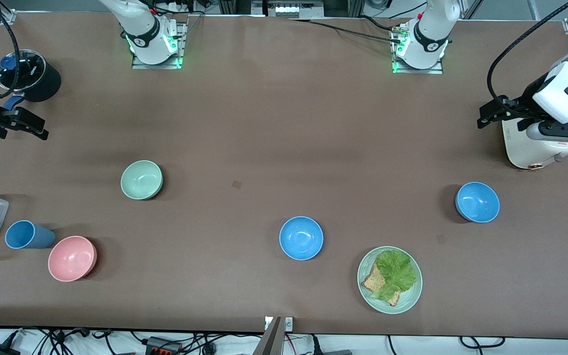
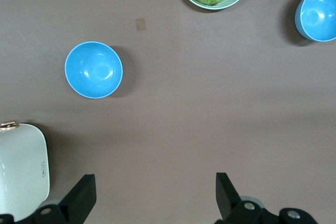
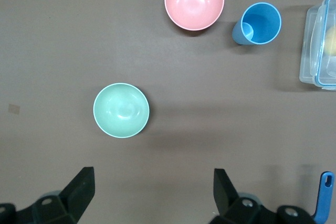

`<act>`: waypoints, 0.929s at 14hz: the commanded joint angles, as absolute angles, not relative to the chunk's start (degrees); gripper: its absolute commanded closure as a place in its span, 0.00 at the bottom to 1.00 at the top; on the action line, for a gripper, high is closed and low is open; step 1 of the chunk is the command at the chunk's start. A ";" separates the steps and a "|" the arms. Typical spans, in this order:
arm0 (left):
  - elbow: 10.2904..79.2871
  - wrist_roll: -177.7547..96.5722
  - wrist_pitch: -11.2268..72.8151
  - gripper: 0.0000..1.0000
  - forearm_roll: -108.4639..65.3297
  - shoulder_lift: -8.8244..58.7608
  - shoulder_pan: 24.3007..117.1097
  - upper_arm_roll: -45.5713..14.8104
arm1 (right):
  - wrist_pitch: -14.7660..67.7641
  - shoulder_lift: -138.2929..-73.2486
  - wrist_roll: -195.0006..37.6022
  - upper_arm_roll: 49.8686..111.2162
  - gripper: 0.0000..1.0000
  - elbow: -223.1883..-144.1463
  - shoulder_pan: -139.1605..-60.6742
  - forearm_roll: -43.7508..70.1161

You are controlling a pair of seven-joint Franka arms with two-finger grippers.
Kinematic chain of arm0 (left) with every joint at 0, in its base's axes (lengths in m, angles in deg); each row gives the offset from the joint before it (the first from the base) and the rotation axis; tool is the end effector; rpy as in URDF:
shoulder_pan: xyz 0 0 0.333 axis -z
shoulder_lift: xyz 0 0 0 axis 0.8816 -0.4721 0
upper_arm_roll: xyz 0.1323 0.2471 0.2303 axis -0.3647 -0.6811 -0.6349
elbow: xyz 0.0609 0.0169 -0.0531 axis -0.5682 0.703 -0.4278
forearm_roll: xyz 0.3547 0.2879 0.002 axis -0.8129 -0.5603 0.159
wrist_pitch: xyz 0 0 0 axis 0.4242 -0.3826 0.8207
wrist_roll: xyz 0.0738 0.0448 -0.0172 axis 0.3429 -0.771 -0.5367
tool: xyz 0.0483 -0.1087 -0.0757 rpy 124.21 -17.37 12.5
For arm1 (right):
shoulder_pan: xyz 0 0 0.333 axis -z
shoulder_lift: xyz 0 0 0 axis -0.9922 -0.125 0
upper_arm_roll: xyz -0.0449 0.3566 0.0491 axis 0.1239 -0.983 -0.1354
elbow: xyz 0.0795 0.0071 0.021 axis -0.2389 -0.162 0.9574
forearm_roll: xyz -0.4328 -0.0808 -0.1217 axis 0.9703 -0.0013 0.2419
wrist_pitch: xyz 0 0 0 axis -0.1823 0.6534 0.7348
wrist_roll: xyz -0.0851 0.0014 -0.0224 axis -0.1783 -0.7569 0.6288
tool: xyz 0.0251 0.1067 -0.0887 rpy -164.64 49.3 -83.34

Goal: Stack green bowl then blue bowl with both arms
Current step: 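Reach the right gripper down to the pale green bowl and grasp its rim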

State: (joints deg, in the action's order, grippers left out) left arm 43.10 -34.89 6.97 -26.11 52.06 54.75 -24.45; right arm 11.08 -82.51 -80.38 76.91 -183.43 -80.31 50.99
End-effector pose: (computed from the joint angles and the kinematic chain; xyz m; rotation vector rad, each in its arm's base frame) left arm 0.6079 -0.0337 0.5842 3.0682 -0.0258 -0.0917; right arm 0.6298 -0.0494 0.5688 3.1250 -0.0228 0.0291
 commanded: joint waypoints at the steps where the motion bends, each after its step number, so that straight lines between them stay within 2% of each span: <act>1: 41.05 -34.75 4.95 0.00 -26.60 51.47 54.71 -24.13 | 10.73 -81.78 -80.48 76.24 0.00 -184.05 -79.74 51.52; 8: 40.79 -34.93 5.04 0.00 -26.69 51.29 54.89 -24.21 | 11.25 -83.44 -80.48 76.15 0.00 -183.96 -79.83 51.43; 13: 40.79 -34.84 4.86 0.00 -26.69 51.29 54.98 -24.13 | 15.11 -94.76 -81.18 76.15 0.00 -183.96 -81.58 51.61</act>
